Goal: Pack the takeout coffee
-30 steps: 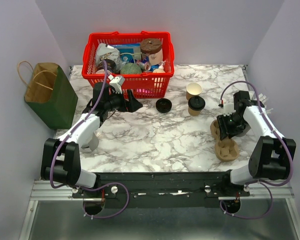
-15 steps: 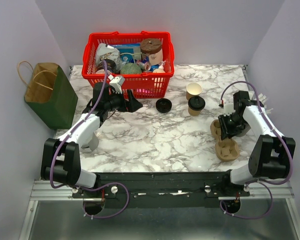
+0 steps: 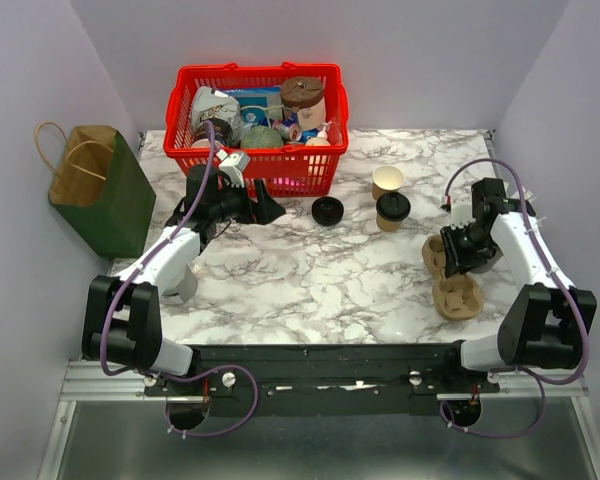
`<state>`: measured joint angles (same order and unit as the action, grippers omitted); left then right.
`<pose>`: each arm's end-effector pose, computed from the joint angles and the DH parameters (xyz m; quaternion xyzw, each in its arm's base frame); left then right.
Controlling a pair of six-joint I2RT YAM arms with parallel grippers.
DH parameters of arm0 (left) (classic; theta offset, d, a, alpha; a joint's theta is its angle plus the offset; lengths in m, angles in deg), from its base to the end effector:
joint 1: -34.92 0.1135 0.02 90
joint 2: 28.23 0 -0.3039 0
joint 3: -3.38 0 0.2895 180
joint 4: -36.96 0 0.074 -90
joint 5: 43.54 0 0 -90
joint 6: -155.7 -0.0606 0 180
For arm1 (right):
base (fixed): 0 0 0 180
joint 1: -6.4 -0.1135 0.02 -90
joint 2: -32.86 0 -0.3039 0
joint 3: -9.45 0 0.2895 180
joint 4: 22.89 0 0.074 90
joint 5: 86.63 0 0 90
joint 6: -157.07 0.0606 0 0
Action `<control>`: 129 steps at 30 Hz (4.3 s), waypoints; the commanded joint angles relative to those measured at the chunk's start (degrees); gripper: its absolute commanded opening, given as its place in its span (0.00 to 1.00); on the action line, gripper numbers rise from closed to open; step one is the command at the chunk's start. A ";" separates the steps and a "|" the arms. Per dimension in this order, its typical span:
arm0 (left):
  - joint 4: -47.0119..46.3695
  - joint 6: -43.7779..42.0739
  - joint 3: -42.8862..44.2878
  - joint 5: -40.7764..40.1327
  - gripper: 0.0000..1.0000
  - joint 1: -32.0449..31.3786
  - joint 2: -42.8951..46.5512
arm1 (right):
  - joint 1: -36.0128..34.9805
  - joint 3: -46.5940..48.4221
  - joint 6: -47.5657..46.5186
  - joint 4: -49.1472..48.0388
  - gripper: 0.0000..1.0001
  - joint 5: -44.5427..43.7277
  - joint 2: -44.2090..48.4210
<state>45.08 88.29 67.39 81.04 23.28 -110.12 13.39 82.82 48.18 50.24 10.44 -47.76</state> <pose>0.3496 -0.1071 0.2712 0.0795 0.8211 -0.3898 0.4094 0.2789 -0.0267 0.2445 -0.1082 0.9887 0.0411 0.0953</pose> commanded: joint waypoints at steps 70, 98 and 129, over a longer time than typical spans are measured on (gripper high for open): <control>-2.14 0.26 0.86 1.18 0.97 -1.72 -2.22 | -2.94 3.61 -10.97 9.04 0.01 0.48 3.19; -2.49 -0.09 0.86 1.19 0.97 -2.60 -2.40 | -3.18 8.85 -7.72 8.47 0.01 2.76 4.84; 7.44 -10.19 10.09 -1.10 0.96 -2.42 0.76 | -39.68 14.45 -1.59 -3.23 0.00 14.91 -12.00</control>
<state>49.98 81.36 76.84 81.39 20.92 -112.28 -25.91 96.50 41.01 51.88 26.83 -56.20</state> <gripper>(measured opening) 0.962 0.398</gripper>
